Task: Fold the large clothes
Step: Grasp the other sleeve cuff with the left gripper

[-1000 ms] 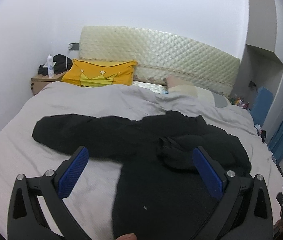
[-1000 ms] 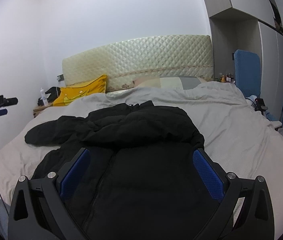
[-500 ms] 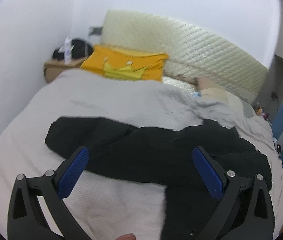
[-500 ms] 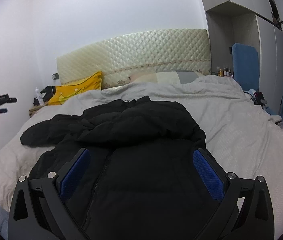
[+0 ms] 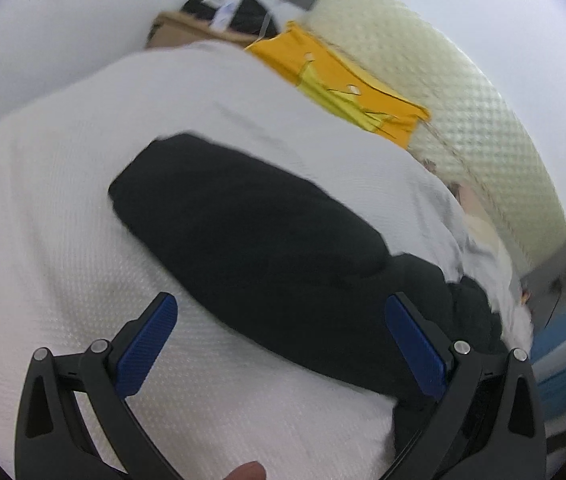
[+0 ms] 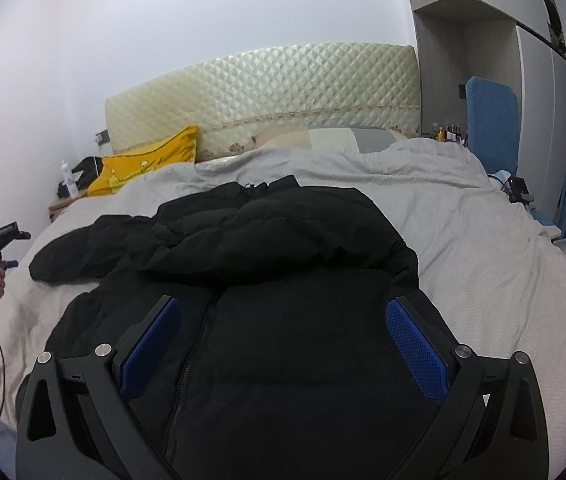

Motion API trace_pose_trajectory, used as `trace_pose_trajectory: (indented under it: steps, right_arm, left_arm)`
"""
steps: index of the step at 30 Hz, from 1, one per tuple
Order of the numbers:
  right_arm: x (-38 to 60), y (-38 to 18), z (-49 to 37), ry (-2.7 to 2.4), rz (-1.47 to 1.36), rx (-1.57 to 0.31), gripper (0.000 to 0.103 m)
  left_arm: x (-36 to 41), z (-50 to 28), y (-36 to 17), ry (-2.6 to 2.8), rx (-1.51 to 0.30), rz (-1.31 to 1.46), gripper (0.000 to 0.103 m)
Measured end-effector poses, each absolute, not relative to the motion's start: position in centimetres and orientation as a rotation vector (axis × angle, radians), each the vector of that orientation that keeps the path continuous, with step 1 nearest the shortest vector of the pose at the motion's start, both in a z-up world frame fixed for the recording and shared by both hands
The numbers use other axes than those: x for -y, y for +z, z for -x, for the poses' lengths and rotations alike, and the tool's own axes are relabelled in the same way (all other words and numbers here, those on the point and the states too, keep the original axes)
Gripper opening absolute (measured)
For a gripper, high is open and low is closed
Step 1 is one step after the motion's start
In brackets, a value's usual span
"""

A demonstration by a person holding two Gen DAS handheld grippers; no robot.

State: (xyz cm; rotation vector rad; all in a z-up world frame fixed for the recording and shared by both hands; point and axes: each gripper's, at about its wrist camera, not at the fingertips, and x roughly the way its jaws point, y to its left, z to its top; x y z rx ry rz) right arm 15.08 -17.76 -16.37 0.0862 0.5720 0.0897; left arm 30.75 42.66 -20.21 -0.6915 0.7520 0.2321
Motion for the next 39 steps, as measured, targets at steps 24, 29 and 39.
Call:
trace_pose_trajectory:
  steps: [24, 29, 39]
  right_arm:
    - [15.3, -19.1, -18.7, 0.057, -0.12, -0.676, 0.103]
    - [15.2, -19.2, -19.1, 0.055, -0.127, -0.687, 0.103]
    - [15.1, -19.0, -18.7, 0.08, -0.12, -0.685, 0.103]
  left_arm:
    - [-52.0, -34.5, -29.4, 0.165, -0.56, 1.075, 0.095]
    - [-51.6, -36.3, -29.1, 0.167, -0.582, 1.015, 0.08]
    - [-49.6, -36.2, -24.5, 0.243, -0.558, 0.832, 0.01]
